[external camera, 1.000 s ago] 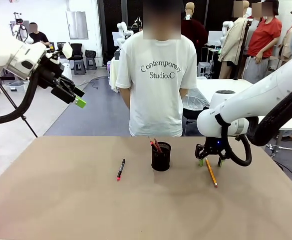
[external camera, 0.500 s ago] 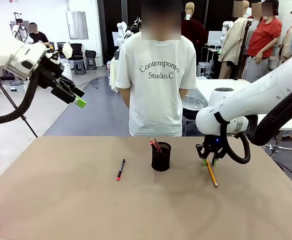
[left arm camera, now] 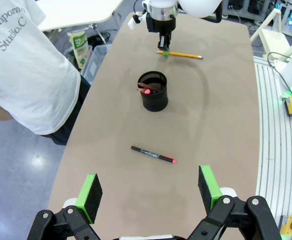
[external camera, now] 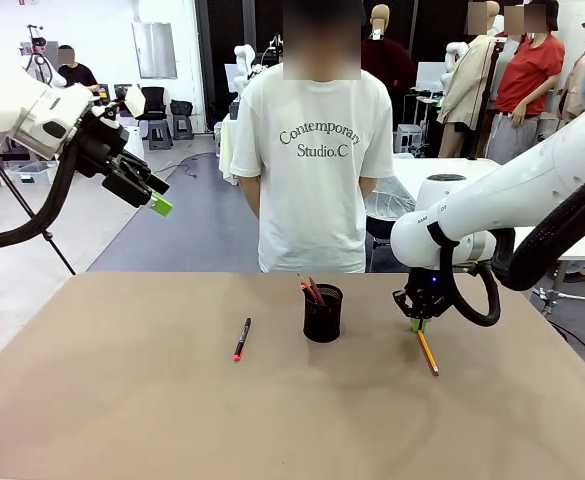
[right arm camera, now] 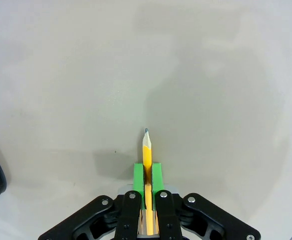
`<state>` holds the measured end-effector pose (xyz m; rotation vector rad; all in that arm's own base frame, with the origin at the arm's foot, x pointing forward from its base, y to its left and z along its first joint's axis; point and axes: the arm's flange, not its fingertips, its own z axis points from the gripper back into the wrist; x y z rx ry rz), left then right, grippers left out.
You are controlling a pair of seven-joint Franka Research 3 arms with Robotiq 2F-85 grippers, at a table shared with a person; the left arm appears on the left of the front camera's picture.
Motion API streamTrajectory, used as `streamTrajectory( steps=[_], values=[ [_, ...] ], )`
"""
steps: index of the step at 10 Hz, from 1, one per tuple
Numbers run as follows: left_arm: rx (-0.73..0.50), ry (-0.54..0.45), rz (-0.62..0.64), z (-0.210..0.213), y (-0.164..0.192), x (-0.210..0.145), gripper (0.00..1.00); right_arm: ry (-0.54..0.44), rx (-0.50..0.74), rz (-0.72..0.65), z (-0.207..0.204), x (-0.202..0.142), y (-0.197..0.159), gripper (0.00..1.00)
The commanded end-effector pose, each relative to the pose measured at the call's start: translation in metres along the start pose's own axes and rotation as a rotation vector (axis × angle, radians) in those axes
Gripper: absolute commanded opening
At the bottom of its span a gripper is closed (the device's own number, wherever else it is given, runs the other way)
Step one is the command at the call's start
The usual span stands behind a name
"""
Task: Place the pens into the pen holder.
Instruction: Pick up a writing instrument from the table and place it into the Pen holder.
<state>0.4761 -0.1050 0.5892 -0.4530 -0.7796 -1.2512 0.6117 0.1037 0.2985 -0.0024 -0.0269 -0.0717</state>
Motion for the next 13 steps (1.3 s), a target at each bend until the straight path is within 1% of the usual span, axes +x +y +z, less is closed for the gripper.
streamTrajectory(
  steps=[1,2,3,4,7,9,10,11,12,13],
  values=[
    [0.007,0.006,0.006,0.002,-0.001,0.001,1.0,0.028,0.003,0.016,-0.005,0.004,-0.001,0.0],
    [0.007,0.006,0.006,0.002,-0.001,0.001,1.0,0.041,0.071,0.012,0.0,0.006,-0.008,0.0],
    [0.007,0.006,0.006,0.002,-0.001,0.001,1.0,0.063,0.18,0.028,0.008,0.005,-0.016,0.0],
    [0.007,0.006,0.006,0.002,-0.001,0.001,1.0,0.066,0.287,0.092,0.019,0.004,-0.023,0.0],
    [0.007,0.006,0.006,0.002,-0.001,0.001,1.0,0.009,0.471,0.198,0.05,-0.001,-0.032,0.0],
    [0.007,0.006,0.006,0.002,-0.001,0.001,1.0,-0.058,0.626,0.31,0.073,-0.008,-0.033,0.0],
    [0.007,0.006,0.006,0.002,-0.001,0.001,1.0,-0.065,0.69,0.324,0.086,-0.01,-0.035,0.0],
    [0.007,0.006,0.006,0.002,-0.001,0.001,1.0,-0.099,0.76,0.361,0.1,-0.013,-0.038,0.0],
    [0.007,0.006,0.006,0.002,-0.001,0.001,1.0,-0.15,0.805,0.447,0.11,-0.017,-0.039,0.0],
    [0.007,0.006,0.006,0.002,-0.001,0.001,1.0,-0.247,0.856,0.512,0.12,-0.02,-0.04,0.0]
  ],
)
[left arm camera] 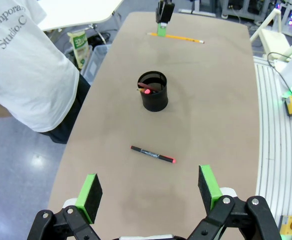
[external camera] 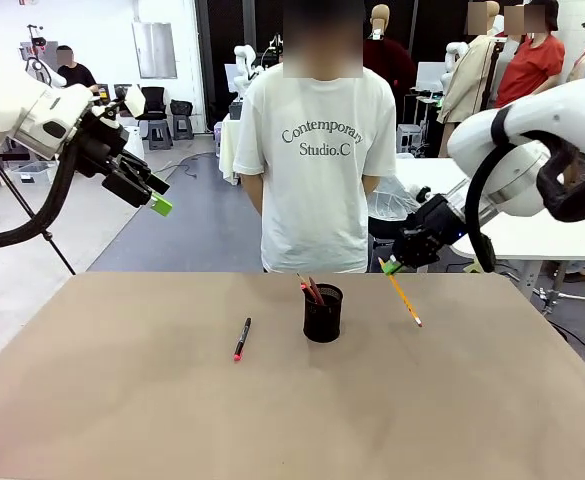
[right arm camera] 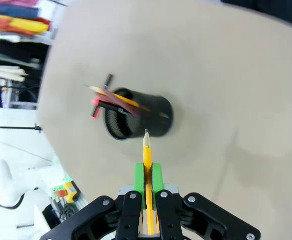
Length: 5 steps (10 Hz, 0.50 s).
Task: Place the pens into the pen holder.
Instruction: Pick up a writing instrument from the table and place it into the Pen holder.
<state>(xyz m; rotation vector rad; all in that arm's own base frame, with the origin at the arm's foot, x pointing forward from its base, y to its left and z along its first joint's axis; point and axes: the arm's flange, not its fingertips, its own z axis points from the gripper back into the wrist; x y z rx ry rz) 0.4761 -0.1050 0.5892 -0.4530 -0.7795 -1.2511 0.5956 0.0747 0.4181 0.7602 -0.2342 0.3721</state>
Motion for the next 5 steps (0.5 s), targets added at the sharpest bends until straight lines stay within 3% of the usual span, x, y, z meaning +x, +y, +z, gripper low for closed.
streamTrajectory(
  steps=[1,4,5],
  values=[
    [0.007,0.006,0.006,0.002,-0.001,0.001,1.0,-0.134,0.059,0.188,0.003,-0.012,0.005,0.0],
    [0.007,0.006,0.006,0.002,-0.001,0.001,1.0,-0.374,0.103,0.328,0.001,-0.009,0.018,0.0],
    [0.007,0.006,0.006,0.002,-0.001,0.001,1.0,-0.516,0.17,0.318,0.002,-0.007,0.022,0.0]
  ],
)
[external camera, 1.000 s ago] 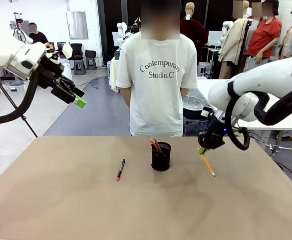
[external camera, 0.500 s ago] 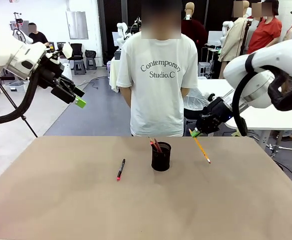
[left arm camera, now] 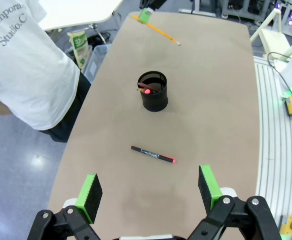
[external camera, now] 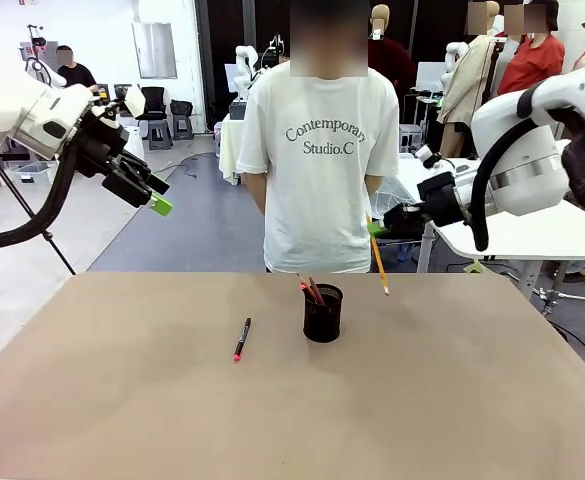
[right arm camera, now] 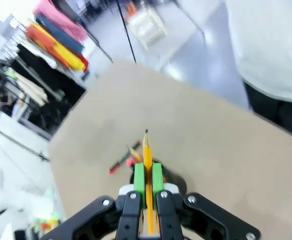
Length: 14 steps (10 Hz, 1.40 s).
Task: Place the pens into the pen holder.
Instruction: Pick up a writing instrument from the table and place it into the Pen holder.
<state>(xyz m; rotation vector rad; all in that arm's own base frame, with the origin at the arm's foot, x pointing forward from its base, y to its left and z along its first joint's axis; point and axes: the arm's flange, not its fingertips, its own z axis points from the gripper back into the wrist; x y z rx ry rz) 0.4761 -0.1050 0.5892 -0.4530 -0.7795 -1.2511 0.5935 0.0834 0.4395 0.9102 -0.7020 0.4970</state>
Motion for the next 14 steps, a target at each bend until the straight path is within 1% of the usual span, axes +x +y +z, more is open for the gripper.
streamTrajectory(
  steps=[1,2,3,4,8,9,10,11,12,13,14],
  values=[
    [0.007,0.006,0.006,0.002,-0.001,0.001,1.0,-0.18,0.051,0.071,-0.003,-0.013,0.007,0.0],
    [0.007,0.006,0.006,0.002,-0.001,0.001,1.0,-0.209,0.072,0.096,-0.003,-0.015,0.006,0.0],
    [0.007,0.006,0.006,0.002,-0.001,0.001,1.0,-0.153,0.087,0.085,-0.001,-0.013,0.006,0.0],
    [0.007,0.006,0.006,0.002,-0.001,0.001,1.0,-0.166,0.039,0.037,-0.002,0.002,0.004,0.0],
    [0.007,0.006,0.006,0.002,-0.001,0.001,1.0,-0.174,0.052,0.051,0.0,-0.002,0.001,0.0],
    [0.007,0.006,0.006,0.002,-0.001,0.001,1.0,-0.275,0.095,0.106,-0.005,-0.002,0.006,0.0],
    [0.007,0.006,0.006,0.002,-0.001,0.001,1.0,-0.294,0.148,0.184,-0.007,-0.004,0.015,0.0],
    [0.007,0.006,0.006,0.002,-0.001,0.001,1.0,-0.277,0.196,0.266,-0.011,-0.008,0.021,0.0],
    [0.007,0.006,0.006,0.002,-0.001,0.001,1.0,-0.283,0.233,0.338,-0.015,-0.014,0.029,0.0],
    [0.007,0.006,0.006,0.002,-0.001,0.001,1.0,-0.307,0.254,0.398,-0.021,-0.02,0.035,0.0],
    [0.007,0.006,0.006,0.002,-0.001,0.001,1.0,-0.385,0.303,0.448,-0.03,-0.026,0.043,0.0]
  ],
)
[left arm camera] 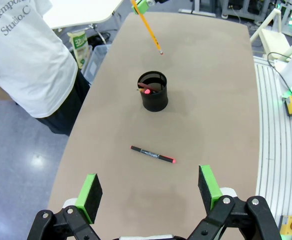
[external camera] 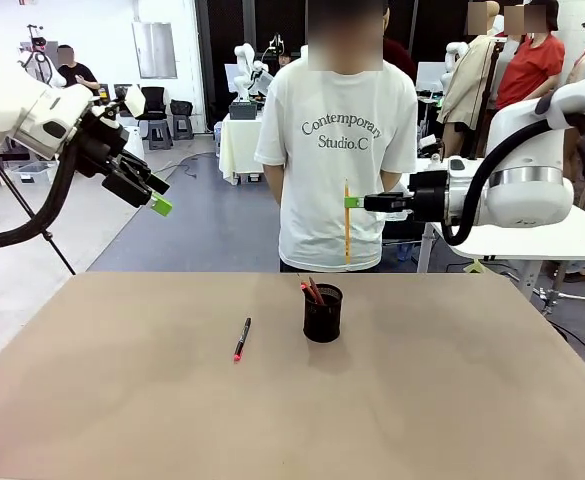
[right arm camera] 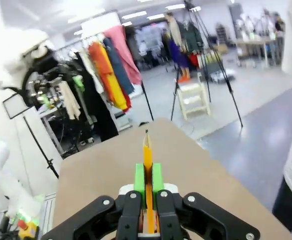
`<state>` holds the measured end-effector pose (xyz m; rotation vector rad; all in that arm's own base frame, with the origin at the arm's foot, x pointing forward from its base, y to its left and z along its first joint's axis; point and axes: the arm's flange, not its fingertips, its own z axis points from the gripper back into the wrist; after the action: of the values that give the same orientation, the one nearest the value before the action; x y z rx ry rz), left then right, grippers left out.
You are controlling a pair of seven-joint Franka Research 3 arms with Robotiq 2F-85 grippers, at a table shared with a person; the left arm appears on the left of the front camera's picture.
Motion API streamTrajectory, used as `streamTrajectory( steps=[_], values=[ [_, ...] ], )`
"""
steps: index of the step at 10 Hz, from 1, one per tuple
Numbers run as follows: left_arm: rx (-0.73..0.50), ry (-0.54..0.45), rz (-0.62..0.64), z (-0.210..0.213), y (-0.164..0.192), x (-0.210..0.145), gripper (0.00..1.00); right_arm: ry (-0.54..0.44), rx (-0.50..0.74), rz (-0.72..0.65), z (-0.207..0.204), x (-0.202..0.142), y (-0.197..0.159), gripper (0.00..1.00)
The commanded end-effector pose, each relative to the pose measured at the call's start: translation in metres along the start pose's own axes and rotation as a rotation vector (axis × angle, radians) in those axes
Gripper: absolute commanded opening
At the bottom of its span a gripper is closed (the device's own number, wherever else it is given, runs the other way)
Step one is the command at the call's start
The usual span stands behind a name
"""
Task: Place the pens into the pen holder.
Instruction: Pick up a writing instrument from the table and place it into the Pen holder.
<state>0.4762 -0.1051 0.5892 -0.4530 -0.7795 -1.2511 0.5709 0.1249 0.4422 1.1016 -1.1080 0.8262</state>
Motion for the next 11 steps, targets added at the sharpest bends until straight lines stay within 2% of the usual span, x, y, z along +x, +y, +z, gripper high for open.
streamTrajectory(
  steps=[1,2,4,6,11],
  values=[
    [0.007,0.006,0.006,0.002,-0.001,0.001,1.0,-0.06,0.075,0.096,-0.006,-0.017,0.018,0.0],
    [0.007,0.006,0.006,0.002,-0.001,0.001,1.0,-0.093,0.064,0.17,-0.012,-0.023,0.023,0.0],
    [0.007,0.006,0.006,0.002,-0.001,0.001,1.0,-0.068,0.044,0.265,-0.02,-0.034,0.03,0.0],
    [0.007,0.006,0.006,0.002,-0.001,0.001,1.0,-0.046,-0.026,0.346,-0.028,-0.041,0.025,0.0],
    [0.007,0.006,0.006,0.002,-0.001,0.001,1.0,0.016,-0.031,0.283,-0.037,-0.068,0.004,0.0]
  ],
)
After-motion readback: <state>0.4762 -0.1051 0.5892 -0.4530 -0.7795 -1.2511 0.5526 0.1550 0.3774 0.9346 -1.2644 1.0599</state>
